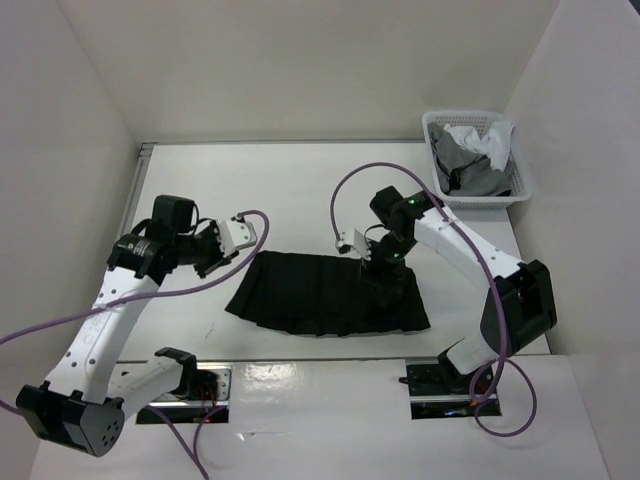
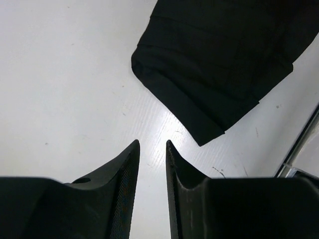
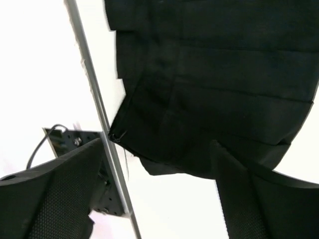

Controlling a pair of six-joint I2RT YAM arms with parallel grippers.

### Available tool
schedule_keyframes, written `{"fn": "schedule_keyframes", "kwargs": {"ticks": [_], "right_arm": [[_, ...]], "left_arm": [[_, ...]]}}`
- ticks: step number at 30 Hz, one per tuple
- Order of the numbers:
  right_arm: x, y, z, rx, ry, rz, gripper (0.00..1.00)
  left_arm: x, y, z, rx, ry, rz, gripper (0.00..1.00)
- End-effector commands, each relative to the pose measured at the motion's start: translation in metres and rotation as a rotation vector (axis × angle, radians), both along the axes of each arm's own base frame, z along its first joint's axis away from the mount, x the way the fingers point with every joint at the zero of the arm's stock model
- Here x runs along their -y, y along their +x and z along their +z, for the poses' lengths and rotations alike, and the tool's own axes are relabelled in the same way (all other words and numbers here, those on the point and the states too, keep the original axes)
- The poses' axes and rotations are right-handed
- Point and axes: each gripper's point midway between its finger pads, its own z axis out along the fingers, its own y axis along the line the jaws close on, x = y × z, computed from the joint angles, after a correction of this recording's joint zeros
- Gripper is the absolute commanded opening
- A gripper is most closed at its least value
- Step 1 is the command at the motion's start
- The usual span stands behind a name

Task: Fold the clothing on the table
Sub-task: Fold the skirt

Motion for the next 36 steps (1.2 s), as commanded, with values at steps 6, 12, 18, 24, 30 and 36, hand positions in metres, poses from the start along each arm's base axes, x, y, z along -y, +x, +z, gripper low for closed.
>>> {"fn": "schedule_keyframes", "kwargs": {"ticks": [6,12,18,24,30,36], "right_arm": [[-0.017,0.001,0.043,0.055,0.097,0.033,0.99],[-0.047,0.025,0.049,0.117,0.109,-0.1,0.99],[-0.092,0.047,0.01,0.071,0.058,-0.416,0.99],[-0.091,0.068,-0.039,0.052,-0.059,-0.587,0.99],[-0.087,0.076,-0.058,0.054,-0.135,-0.657,0.99],[-0.075,0.068,-0.076,0.035,-0.2,-0.679,0.99]], "left_arm": [[0.001,0.009,0.012,0.052,-0.054,0.088,0.42],[0.009,0.028,0.022,0.027,-0.16,0.22,0.8],[0.009,0.047,0.017,-0.083,-0.236,0.431,0.99],[-0.009,0.067,-0.021,-0.203,-0.202,0.672,0.99],[-0.021,0.074,-0.037,-0.228,-0.194,0.744,0.99],[-0.032,0.078,-0.045,-0.225,-0.183,0.803,0.99]]}}
